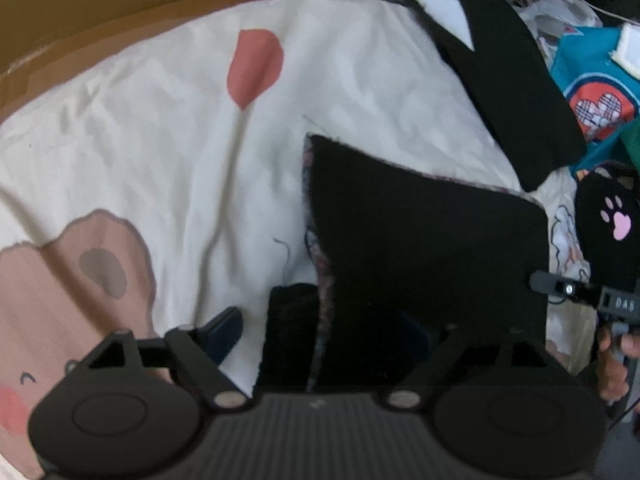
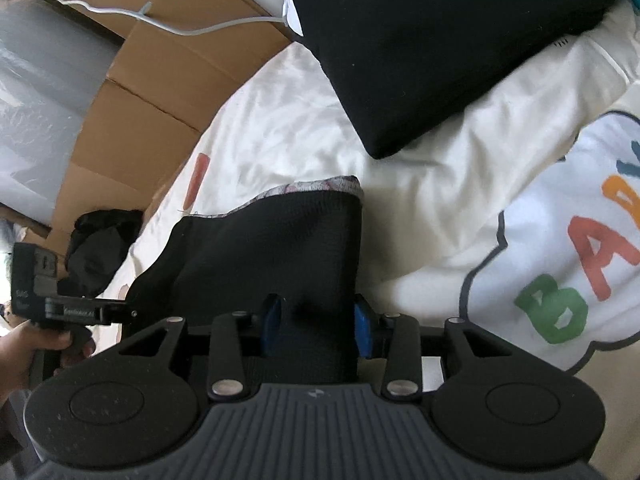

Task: Fold clothes
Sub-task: 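Hold the folded black trousers' edge with both tools and lift it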

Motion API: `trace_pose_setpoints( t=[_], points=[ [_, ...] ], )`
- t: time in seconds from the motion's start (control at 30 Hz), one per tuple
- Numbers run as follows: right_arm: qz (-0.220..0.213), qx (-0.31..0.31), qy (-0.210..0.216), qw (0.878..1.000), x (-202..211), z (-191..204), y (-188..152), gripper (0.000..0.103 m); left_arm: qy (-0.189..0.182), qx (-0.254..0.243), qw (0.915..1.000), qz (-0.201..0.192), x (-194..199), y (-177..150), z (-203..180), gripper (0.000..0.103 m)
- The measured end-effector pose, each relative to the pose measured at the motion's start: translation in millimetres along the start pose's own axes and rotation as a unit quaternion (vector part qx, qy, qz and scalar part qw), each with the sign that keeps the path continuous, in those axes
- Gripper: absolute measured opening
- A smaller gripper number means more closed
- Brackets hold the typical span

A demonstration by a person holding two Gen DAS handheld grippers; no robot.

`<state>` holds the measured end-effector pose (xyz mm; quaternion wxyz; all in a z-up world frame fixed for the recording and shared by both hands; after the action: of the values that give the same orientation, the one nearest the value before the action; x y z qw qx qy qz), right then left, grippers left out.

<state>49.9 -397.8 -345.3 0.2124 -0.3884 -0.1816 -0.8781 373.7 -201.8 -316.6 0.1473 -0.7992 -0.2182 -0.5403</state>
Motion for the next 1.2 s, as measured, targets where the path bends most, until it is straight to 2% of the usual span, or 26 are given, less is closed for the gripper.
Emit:
trace_pose_setpoints(
  t=[0.1, 0.17, 0.27, 0.4, 0.47, 0.6, 0.67, 0.73, 0.87, 1.03, 1.1, 1.2],
  points=[
    [-0.001, 0.001, 0.003, 1.0, -1, 0, 5, 0.042, 0.003, -0.004, 1.0, 0.001, -6, 3, -3, 0.088],
    [0.0, 0.0, 0.002, 1.0, -4, 1, 8, 0.042, 0.004, -0.009, 0.9999, 0.005, -7, 5, -5, 0.08],
    [0.004, -0.013, -0.001, 1.0, -8, 1, 14, 0.042, -0.018, 0.013, 0.9997, 0.013, -5, 7, 0, 0.074],
    [0.007, -0.035, -0.02, 0.999, -9, 2, 21, 0.042, -0.019, 0.018, 0.9996, 0.009, -5, 3, 0, 0.073],
    [0.01, -0.042, -0.028, 0.999, -9, 3, 23, 0.042, -0.013, 0.018, 0.9997, 0.006, -6, 2, -2, 0.076],
    [0.021, -0.029, -0.053, 0.998, -12, 10, 26, 0.042, 0.014, 0.005, 0.9998, 0.012, -12, 6, -14, 0.079],
    [0.029, -0.031, -0.065, 0.997, -16, 11, 28, 0.042, 0.034, -0.005, 0.9993, 0.015, -11, 9, -20, 0.07],
    [0.035, -0.03, -0.071, 0.996, -20, 13, 30, 0.042, 0.038, 0.008, 0.9992, 0.011, -10, 10, -19, 0.065],
    [0.046, -0.043, -0.057, 0.996, -25, 10, 35, 0.042, 0.05, 0.033, 0.9982, 0.001, -7, 8, -23, 0.056],
    [0.052, -0.023, -0.073, 0.996, -28, 20, 37, 0.021, 0.055, 0.051, 0.9972, -0.006, 0, 4, -24, 0.046],
    [0.052, -0.017, -0.079, 0.995, -25, 25, 37, 0.018, 0.056, 0.069, 0.996, -0.011, 9, 3, -25, 0.04],
    [0.044, -0.008, -0.082, 0.996, -18, 31, 35, 0.015, 0.067, 0.065, 0.9955, -0.015, 18, 0, -31, 0.031]
  ],
)
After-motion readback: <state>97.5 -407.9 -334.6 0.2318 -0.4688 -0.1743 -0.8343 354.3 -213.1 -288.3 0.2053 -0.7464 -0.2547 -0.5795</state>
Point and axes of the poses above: each gripper's, at about its wrist camera, not at the fingertips, and x roughly against the way its jaws point, z to its left, y to its top, the point moved 1 cm from there along -x, roughly the way its jaws point, and after that the axes turned 11 degrees about z, right-handed, at the moved point
